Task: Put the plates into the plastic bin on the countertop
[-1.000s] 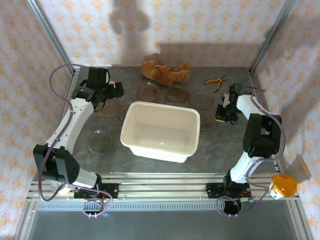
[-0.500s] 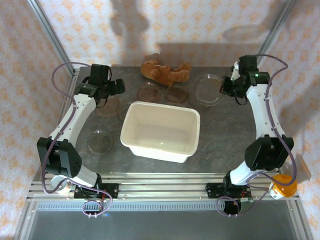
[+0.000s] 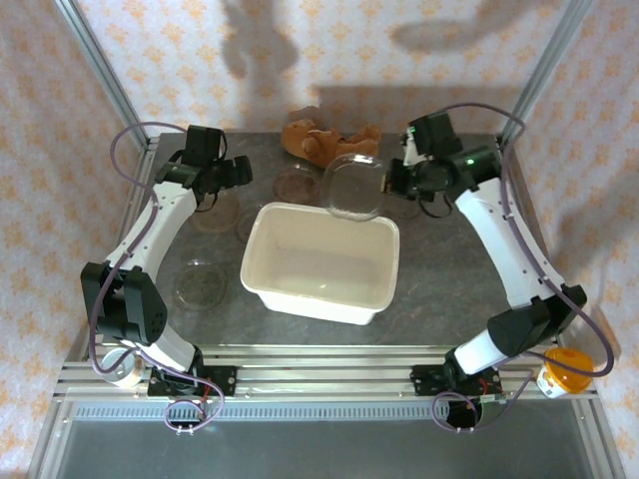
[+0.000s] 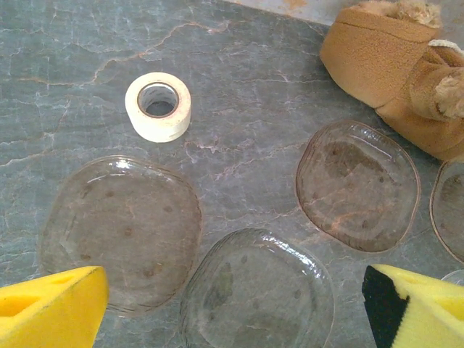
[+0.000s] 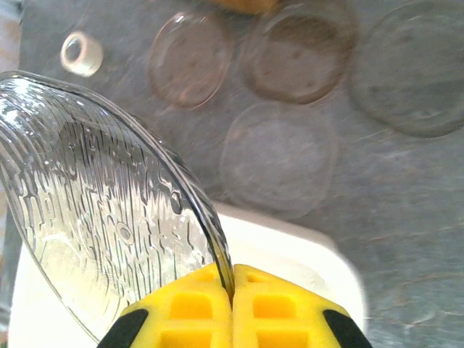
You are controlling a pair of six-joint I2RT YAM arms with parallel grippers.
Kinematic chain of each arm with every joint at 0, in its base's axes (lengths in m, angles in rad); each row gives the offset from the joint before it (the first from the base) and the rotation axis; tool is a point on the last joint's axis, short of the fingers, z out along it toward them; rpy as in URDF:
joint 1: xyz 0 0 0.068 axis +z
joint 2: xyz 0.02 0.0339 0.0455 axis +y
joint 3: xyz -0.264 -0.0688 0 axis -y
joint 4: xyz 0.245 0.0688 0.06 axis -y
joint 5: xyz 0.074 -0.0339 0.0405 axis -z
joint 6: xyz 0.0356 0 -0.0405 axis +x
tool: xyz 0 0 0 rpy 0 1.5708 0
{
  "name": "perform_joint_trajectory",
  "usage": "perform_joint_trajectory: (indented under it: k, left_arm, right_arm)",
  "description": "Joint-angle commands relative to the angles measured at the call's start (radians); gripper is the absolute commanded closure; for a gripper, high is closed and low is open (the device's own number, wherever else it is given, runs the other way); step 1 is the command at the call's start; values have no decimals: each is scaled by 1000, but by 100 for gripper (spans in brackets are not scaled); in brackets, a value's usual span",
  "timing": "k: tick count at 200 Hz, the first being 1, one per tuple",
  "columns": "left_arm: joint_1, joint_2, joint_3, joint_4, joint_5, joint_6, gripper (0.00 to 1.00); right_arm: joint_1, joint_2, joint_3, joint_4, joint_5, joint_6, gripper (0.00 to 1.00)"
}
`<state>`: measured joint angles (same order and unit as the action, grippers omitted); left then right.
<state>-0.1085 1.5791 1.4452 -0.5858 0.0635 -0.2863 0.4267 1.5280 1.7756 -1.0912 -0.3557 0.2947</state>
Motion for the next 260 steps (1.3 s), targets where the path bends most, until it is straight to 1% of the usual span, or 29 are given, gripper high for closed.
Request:
perform_joint_trajectory:
  k: [1,21,73,118,133,173,260]
  left_arm:
    - [15,-3,44,17,-20,25,7]
    - [16,-9,49,11,-28,34,6]
    - [20,-19,60,-30,-53,78,6]
    - [46,-32,43,-51,-32,89,5]
    - [56,-38,35,-49,-24,90,5]
    - [64,-49,33,-61,-32,116,5]
    - [66,-56,-10,-88,-42,118,5]
  right_arm:
    - [74,53,30,40,26,88,100]
    - [126,101,23,52,47,114,100]
    - [232,189,2,96,31,167,100]
    - [314,231,-30,95,31,203,100]
    - [325,231,-66,109,35,226,100]
    - [337,211,-200,221,69,289,100]
    - [357,262,-311,358,118,331,100]
